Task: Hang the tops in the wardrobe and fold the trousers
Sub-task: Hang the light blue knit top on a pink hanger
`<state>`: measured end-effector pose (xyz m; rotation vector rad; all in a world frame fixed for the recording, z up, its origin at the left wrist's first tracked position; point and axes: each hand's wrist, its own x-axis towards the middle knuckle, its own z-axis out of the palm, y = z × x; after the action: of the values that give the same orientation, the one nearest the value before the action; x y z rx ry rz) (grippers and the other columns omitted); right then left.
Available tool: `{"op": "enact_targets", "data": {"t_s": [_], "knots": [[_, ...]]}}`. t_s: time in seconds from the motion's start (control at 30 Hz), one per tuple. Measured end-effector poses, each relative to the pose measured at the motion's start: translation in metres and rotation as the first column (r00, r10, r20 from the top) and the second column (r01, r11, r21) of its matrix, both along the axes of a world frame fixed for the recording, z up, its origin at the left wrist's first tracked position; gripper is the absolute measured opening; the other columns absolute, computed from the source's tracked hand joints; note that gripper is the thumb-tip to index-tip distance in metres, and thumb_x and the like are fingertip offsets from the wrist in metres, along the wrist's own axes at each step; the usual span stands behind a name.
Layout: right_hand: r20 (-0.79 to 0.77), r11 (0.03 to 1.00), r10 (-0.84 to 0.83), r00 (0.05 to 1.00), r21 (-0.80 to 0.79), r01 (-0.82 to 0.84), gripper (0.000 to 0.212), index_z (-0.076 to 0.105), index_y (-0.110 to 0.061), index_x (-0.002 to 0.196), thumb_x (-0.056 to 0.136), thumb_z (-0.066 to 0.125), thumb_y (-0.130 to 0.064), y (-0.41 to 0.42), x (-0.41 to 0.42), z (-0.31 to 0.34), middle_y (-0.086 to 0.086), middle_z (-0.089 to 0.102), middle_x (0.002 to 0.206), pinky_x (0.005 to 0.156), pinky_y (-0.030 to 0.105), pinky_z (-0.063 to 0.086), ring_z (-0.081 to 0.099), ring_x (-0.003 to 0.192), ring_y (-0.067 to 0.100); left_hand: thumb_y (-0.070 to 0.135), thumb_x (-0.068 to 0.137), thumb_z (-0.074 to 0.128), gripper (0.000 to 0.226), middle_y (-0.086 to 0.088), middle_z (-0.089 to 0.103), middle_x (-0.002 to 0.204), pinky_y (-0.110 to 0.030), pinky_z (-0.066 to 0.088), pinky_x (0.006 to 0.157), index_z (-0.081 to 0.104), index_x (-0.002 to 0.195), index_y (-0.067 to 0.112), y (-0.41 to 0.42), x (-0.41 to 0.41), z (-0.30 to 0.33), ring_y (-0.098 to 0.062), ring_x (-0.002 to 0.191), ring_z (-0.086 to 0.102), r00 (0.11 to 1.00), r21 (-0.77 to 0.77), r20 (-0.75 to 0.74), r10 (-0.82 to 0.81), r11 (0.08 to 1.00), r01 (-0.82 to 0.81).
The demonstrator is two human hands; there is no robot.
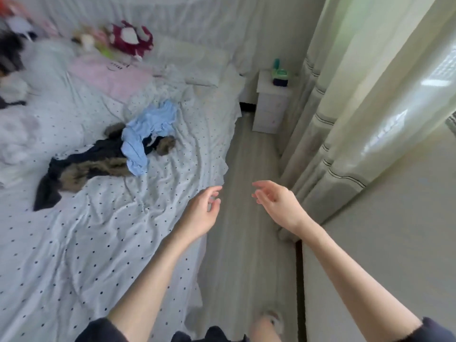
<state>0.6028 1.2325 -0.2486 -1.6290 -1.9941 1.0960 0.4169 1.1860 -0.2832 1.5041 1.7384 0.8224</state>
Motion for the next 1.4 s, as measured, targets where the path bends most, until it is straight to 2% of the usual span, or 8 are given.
{"op": "enact_targets", "data": {"t_s": [0.13, 0.3, 0.43, 0.73, 0.93, 1.03, 1.13, 1.4], "knots": [[-0.013, 0.978, 0.204, 0.979, -0.031, -0.204, 0.030, 0.058, -0.016, 0.124, 0.096, 0.046, -0.016, 0.096, -0.036, -0.009, 0.001, 0.069, 0.103, 0.086, 0.022, 0.041, 0.061, 0.096, 0.018, 0.013, 0.098, 0.043, 0.034, -0.001, 0.054, 0.129, -0.016, 0.036, 0.090, 0.050, 0.131, 0.015, 0.064, -0.019, -0.009, -0.006, 0.104, 0.050, 0.984, -0.021, -0.016, 0.175, 0.984, -0.175], [-0.076, 0.920, 0.383, 0.921, -0.057, -0.387, 0.030, 0.057, -0.016, 0.124, 0.096, 0.046, -0.016, 0.222, -0.071, -0.010, 0.005, 0.068, 0.107, 0.093, 0.029, 0.045, 0.063, 0.100, 0.020, 0.014, 0.098, 0.044, 0.036, -0.001, 0.052, 0.131, -0.017, 0.037, 0.091, 0.048, 0.133, 0.015, 0.161, -0.042, -0.007, -0.006, 0.105, 0.048, 0.928, -0.024, -0.030, 0.371, 0.928, -0.372], [-0.079, 0.871, 0.479, 0.875, -0.081, -0.484, 0.029, 0.056, -0.018, 0.124, 0.097, 0.045, -0.016, 0.314, -0.104, -0.009, 0.002, 0.068, 0.103, 0.083, 0.027, 0.048, 0.064, 0.095, 0.021, 0.015, 0.098, 0.043, 0.035, 0.000, 0.052, 0.128, -0.017, 0.036, 0.091, 0.049, 0.132, 0.017, 0.221, -0.059, -0.007, -0.007, 0.108, 0.049, 0.880, -0.068, -0.018, 0.475, 0.877, -0.475], [-0.004, 0.698, 0.704, 0.710, -0.182, -0.693, 0.029, 0.055, -0.018, 0.125, 0.099, 0.042, -0.019, 0.467, -0.224, -0.055, 0.005, 0.065, 0.113, 0.082, 0.024, 0.046, 0.061, 0.097, 0.016, 0.015, 0.098, 0.043, 0.032, 0.001, 0.053, 0.129, -0.019, 0.036, 0.089, 0.052, 0.129, 0.017, 0.322, -0.138, -0.043, -0.006, 0.105, 0.049, 0.705, -0.167, -0.055, 0.707, 0.690, -0.704], [0.075, 0.652, 0.757, 0.650, -0.162, -0.741, 0.031, 0.053, -0.017, 0.127, 0.099, 0.041, -0.021, 0.563, -0.310, -0.083, 0.004, 0.066, 0.111, 0.081, 0.026, 0.047, 0.061, 0.097, 0.017, 0.009, 0.097, 0.042, 0.027, -0.008, 0.052, 0.116, -0.026, 0.039, 0.085, 0.055, 0.120, 0.015, 0.422, -0.218, -0.067, -0.014, 0.096, 0.054, 0.661, -0.187, -0.073, 0.747, 0.641, -0.744], [0.135, 0.628, 0.778, 0.614, -0.171, -0.759, 0.032, 0.052, -0.017, 0.129, 0.099, 0.040, -0.020, 0.606, -0.343, -0.097, 0.004, 0.067, 0.107, 0.077, 0.025, 0.044, 0.062, 0.095, 0.019, 0.013, 0.098, 0.043, 0.033, -0.006, 0.045, 0.135, -0.022, 0.034, 0.093, 0.051, 0.130, 0.014, 0.466, -0.254, -0.086, -0.018, 0.116, 0.050, 0.639, -0.242, -0.095, 0.763, 0.605, -0.758], [0.158, 0.585, 0.811, 0.563, -0.198, -0.787, 0.034, 0.051, -0.015, 0.131, 0.100, 0.039, -0.020, 0.650, -0.392, -0.120, 0.005, 0.066, 0.113, 0.083, 0.024, 0.042, 0.060, 0.105, 0.020, 0.014, 0.097, 0.044, 0.037, -0.006, 0.039, 0.141, -0.028, 0.036, 0.098, 0.045, 0.134, 0.014, 0.515, -0.294, -0.118, -0.024, 0.118, 0.049, 0.648, -0.351, -0.108, 0.754, 0.581, -0.734], [0.292, 0.438, 0.876, 0.383, -0.152, -0.886, 0.041, 0.041, -0.013, 0.139, 0.099, 0.042, -0.017, 0.738, -0.512, -0.241, 0.010, 0.047, 0.138, 0.101, 0.032, 0.034, 0.043, 0.127, 0.024, 0.011, 0.095, 0.044, 0.058, -0.006, 0.011, 0.157, -0.048, 0.020, 0.112, 0.021, 0.147, 0.019, 0.601, -0.393, -0.233, -0.026, 0.144, 0.007, 0.623, -0.417, -0.487, 0.612, 0.464, -0.781]]}}
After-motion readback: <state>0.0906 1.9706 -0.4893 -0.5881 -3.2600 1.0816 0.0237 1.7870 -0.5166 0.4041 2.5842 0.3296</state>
